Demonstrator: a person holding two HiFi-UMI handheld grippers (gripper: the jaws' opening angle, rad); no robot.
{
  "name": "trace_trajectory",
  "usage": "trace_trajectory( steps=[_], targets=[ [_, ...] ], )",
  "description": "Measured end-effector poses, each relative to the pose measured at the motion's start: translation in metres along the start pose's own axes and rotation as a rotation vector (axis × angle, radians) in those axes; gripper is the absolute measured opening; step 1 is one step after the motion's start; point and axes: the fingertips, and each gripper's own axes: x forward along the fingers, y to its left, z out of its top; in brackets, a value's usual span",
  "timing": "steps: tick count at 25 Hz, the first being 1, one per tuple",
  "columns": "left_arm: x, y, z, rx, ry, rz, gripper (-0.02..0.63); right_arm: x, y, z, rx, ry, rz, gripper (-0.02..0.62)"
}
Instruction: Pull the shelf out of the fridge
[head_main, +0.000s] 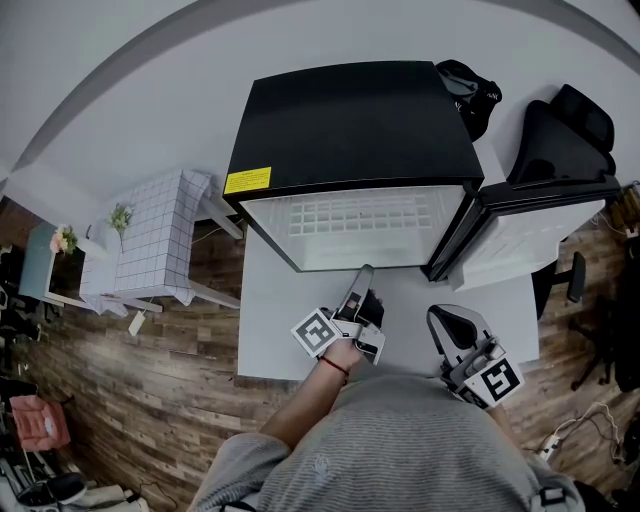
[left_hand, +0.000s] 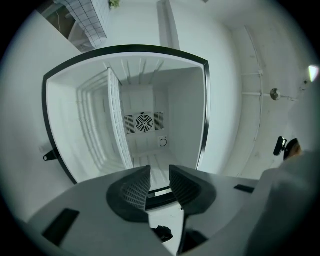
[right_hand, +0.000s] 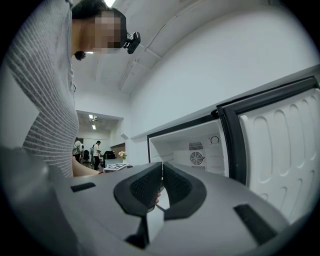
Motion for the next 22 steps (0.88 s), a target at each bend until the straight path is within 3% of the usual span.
trace_trajectory(
  steps=[6,9,22],
  targets=[
    [0.008,0.016,0.015,-0.005,-0.037,0.023,0.122,-0.003,0.002,0.0,-0.006,0.003,-0.008,0.014],
    [0.007,0.034,0.026,0.048,-0.042,0.073,0.13,-0.004,0.003,0.0,-0.007,0.006,-0.01,0.013],
    [0.029,0.064,0.055,0.03,-0.108,0.101,0.133,-0.006,-0.001,-0.004,-0.007,0.029,-0.029,0.013]
  ],
)
